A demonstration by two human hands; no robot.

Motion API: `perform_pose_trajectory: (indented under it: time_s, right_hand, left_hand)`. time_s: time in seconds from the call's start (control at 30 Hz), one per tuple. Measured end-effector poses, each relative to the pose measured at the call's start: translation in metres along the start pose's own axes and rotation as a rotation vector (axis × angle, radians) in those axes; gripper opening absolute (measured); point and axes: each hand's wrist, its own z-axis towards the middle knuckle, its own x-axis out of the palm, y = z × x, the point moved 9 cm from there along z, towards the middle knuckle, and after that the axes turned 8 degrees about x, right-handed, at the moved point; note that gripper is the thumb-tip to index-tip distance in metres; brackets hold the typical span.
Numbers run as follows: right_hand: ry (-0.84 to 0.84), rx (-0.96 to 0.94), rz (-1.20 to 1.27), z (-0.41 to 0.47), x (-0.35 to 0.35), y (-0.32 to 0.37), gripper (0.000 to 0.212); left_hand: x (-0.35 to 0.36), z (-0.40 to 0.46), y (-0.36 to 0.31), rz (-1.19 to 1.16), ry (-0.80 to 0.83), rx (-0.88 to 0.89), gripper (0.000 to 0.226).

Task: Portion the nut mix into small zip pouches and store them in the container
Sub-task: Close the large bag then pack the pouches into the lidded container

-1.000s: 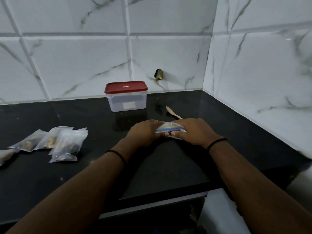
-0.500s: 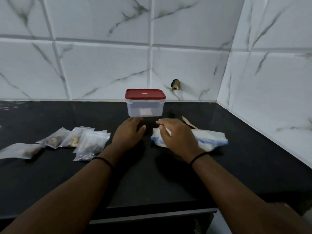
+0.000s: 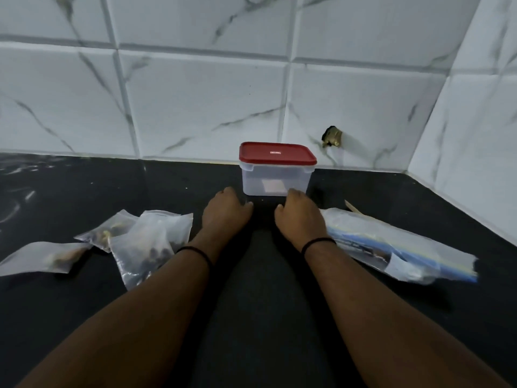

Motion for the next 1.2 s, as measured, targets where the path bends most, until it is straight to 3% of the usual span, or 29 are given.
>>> perform_pose_trajectory:
  time_s: [0.1, 0.2, 0.4, 0.53, 0.8, 0.97, 1.07, 1.2]
  right_hand:
    - [-0.076, 0.070, 0.039, 0.019, 0.003, -0.006, 0.044]
    - [-0.110, 0.192, 0.183, 0.036, 0.007, -0.014, 0.069]
    - [-0.130, 0.400, 0.567, 0.053, 0.008, -0.037, 0.054]
    - [-0.046, 0.421, 0.722, 0.053, 0.012, -0.035, 0.081]
    - [-0.018, 0.278, 0.649, 0.010, -0.001, -0.007, 0.094]
    - [-0.025, 0.229, 0.543, -0.032, -0.018, -0.008, 0.098]
    - [-0.055, 0.214, 0.540, -0.055, -0.030, -0.011, 0.093]
    - [-0.068, 0.194, 0.535, -0.083, -0.043, -0.016, 0.081]
  left_hand:
    - [0.010, 0.015, -0.003, -0.262, -0.066, -0.127, 0.047]
    - [0.019, 0.027, -0.009, -0.383, -0.111, -0.133, 0.041]
    - [0.027, 0.038, -0.017, -0.558, -0.095, 0.001, 0.044]
    - [0.025, 0.032, -0.018, -0.567, -0.087, 0.025, 0.048]
    - [-0.002, -0.019, -0.003, -0.618, -0.237, -0.024, 0.040]
    - [-0.016, -0.056, 0.004, -0.532, -0.271, -0.066, 0.053]
    - [-0.017, -0.072, 0.008, -0.467, -0.251, -0.064, 0.078]
    - [-0.027, -0.100, 0.011, -0.450, -0.264, -0.052, 0.085]
